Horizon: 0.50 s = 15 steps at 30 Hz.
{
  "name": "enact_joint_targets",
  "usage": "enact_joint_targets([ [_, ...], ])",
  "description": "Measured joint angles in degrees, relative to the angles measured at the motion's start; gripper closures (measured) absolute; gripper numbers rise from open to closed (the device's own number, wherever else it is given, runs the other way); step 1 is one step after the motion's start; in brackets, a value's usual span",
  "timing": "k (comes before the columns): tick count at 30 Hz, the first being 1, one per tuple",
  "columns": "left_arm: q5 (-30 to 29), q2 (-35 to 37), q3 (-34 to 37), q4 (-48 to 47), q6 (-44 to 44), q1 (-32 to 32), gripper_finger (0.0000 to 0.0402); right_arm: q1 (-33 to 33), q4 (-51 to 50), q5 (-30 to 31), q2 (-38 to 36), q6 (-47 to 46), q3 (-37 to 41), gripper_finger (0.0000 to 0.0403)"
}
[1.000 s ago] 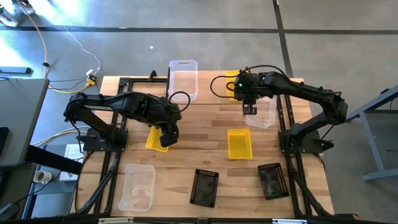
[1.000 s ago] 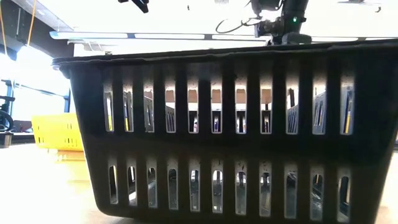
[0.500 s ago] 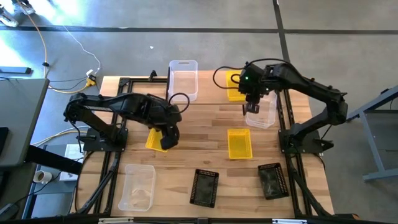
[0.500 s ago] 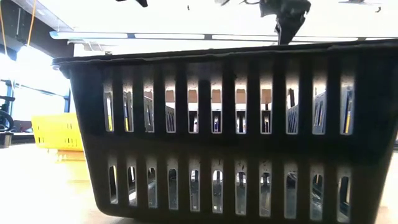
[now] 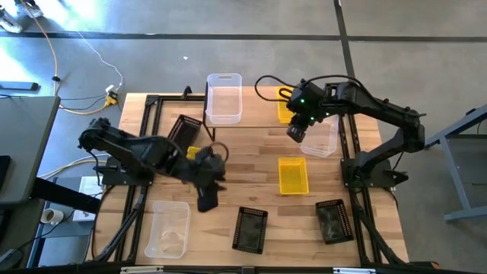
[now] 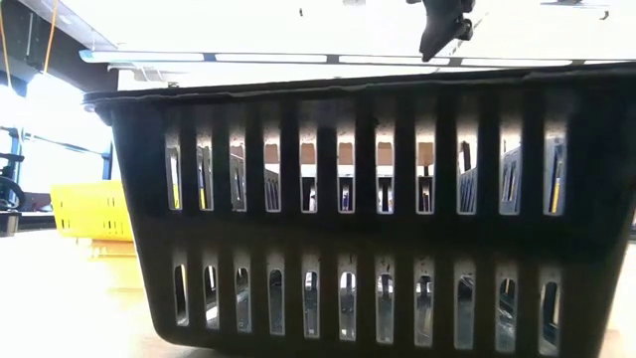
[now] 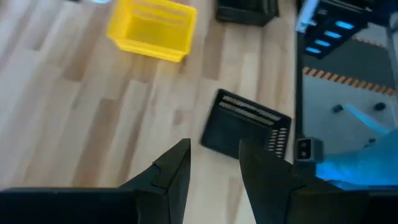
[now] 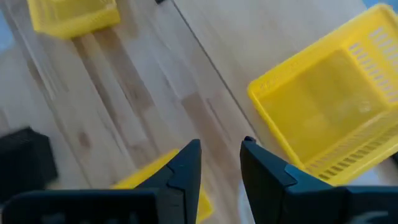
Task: Stack baskets on shelf by color
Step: Put the bottom left black bin on the shelf
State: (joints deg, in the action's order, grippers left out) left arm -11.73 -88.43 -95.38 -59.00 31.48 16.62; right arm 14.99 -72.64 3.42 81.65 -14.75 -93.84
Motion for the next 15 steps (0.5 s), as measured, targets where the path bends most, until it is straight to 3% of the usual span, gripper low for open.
enact_joint_targets([
  [15,-6.9,-10.1,0.1,5.4,-0.1,13.6,0.0275,-6.3,0.9,2.6,0.0,-14.8,0.0,0.0304],
])
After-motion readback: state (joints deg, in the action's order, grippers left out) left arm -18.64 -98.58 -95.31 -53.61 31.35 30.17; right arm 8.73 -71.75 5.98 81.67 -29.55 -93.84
